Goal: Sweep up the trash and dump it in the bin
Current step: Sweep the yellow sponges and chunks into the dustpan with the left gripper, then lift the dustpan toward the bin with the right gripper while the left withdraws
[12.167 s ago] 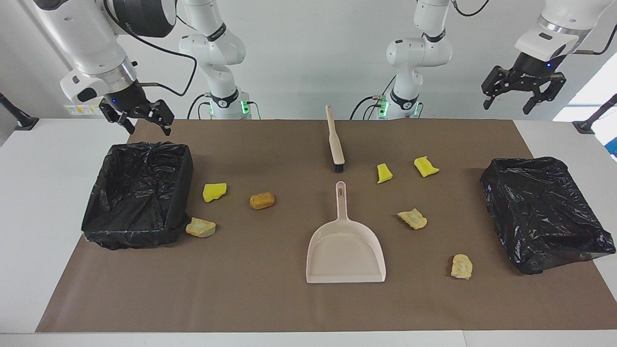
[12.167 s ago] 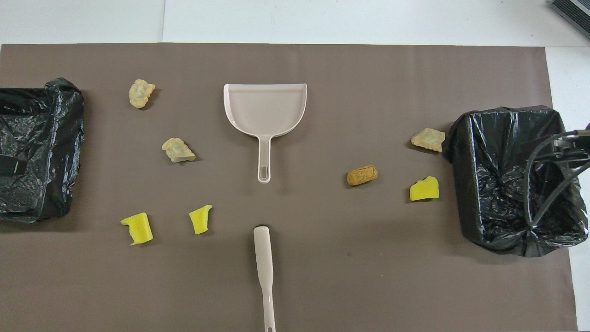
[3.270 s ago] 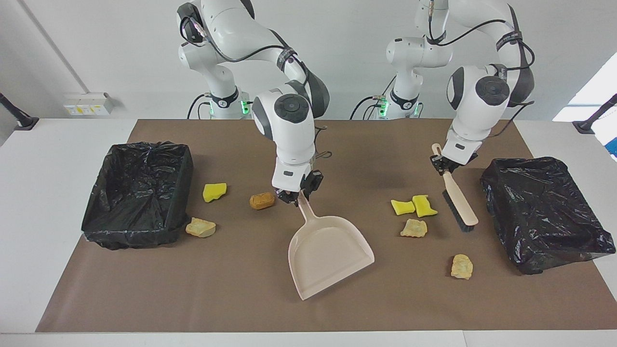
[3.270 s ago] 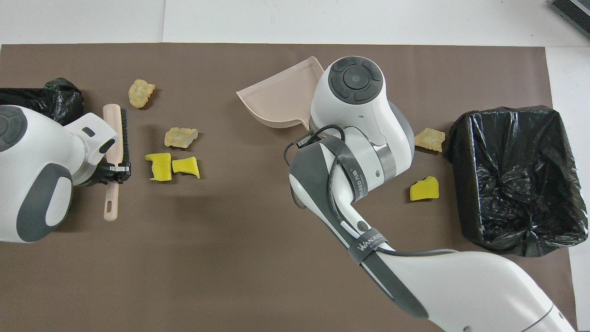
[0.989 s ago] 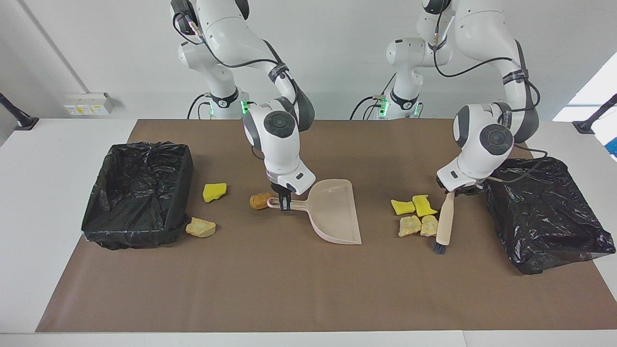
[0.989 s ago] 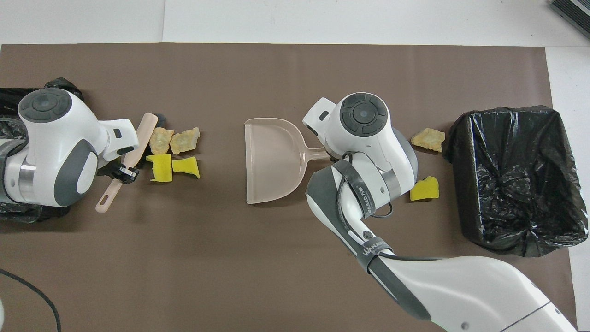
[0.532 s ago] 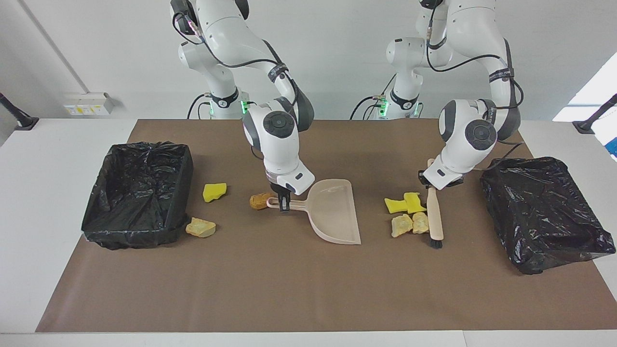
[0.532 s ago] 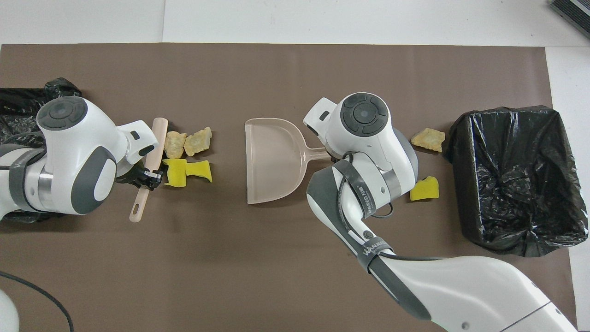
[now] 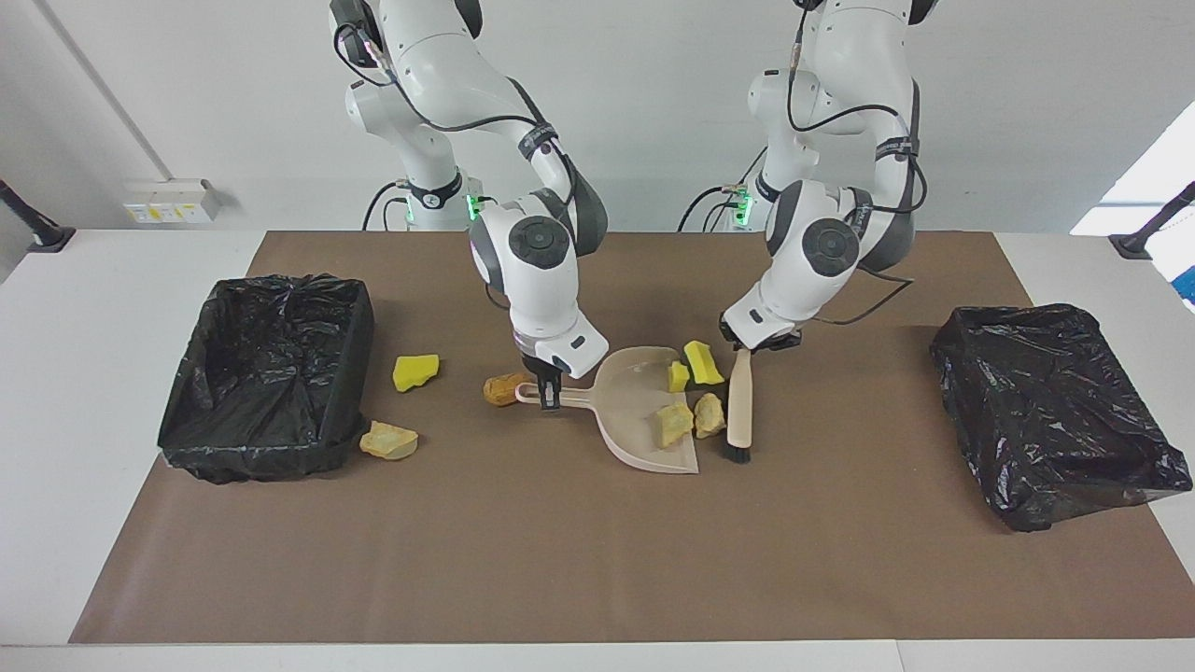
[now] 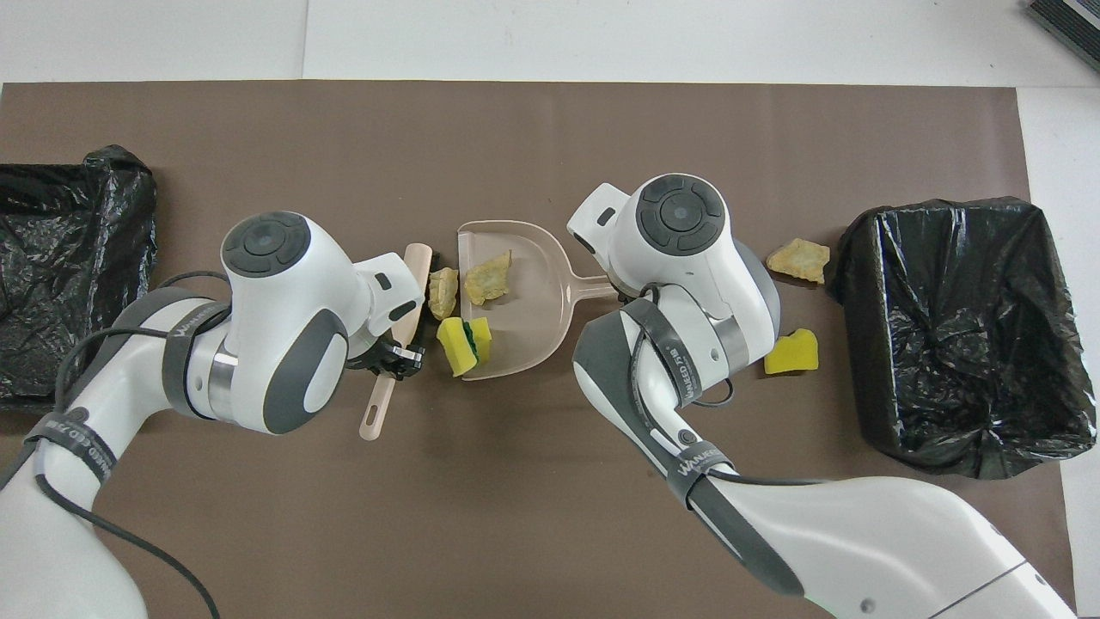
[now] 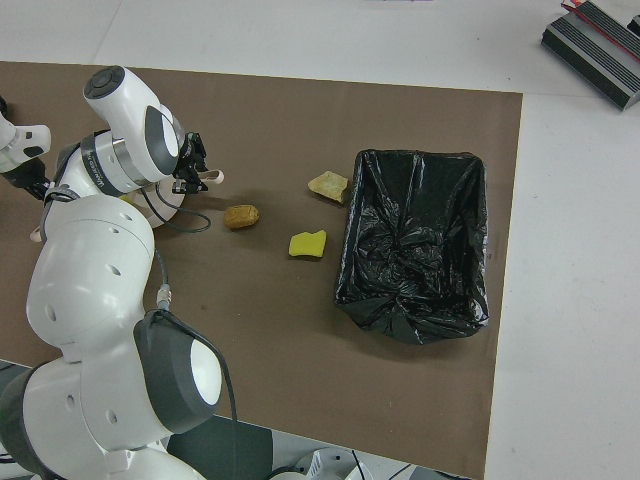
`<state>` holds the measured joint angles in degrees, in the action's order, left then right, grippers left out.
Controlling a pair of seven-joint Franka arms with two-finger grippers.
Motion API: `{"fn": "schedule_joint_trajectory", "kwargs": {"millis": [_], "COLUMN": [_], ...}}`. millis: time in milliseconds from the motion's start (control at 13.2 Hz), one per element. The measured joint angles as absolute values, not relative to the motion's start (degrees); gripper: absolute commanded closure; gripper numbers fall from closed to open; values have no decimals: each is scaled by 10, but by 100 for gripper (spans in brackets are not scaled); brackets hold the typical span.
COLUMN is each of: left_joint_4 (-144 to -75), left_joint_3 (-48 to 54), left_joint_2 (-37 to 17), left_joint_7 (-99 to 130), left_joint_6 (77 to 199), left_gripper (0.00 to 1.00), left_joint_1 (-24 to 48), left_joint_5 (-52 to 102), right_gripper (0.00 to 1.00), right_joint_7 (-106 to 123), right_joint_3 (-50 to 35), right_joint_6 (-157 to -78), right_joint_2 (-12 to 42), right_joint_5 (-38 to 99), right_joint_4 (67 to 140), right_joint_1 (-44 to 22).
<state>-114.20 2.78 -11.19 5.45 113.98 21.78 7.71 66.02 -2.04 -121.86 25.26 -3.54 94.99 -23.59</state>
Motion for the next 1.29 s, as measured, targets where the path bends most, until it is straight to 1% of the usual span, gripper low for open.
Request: {"fn": "schedule_joint_trajectory", "kwargs": {"millis": [152,456,684,913,1065,1293], "left_joint_4": [-1135,-1118,-1117,-1115,-1114,-1115], "left_joint_3": [28,29,32,29,24,21], "left_joint_2": [-112,-109,-108,-102,-79,-32], "left_joint_7": [93,141,212,263,306,344], "left_joint_6": [1147,1152,1181,1182,1170,1122], "left_gripper": [100,100,100,100,100,100], "left_joint_1": [246,258,295,300,297,296], "left_joint_5": [86,103,104,104,104,104], "right_gripper": [100,100,100,100,100,100], "right_joint_7": [660,660,660,660,660,660], "right_joint_3": [-20,-20,-20,-20,-20,-20], "right_joint_6": [-1222,-1223,-1223,-1223,-1223,-1224], "right_joint_2": [252,251,249,247,247,247], "right_joint_5": [-35,-35,-35,-35,-35,-35], "right_joint_4": [953,955,957,960,961,961], "right_joint_1": [-236,-236,-235,-234,-234,-234]}}
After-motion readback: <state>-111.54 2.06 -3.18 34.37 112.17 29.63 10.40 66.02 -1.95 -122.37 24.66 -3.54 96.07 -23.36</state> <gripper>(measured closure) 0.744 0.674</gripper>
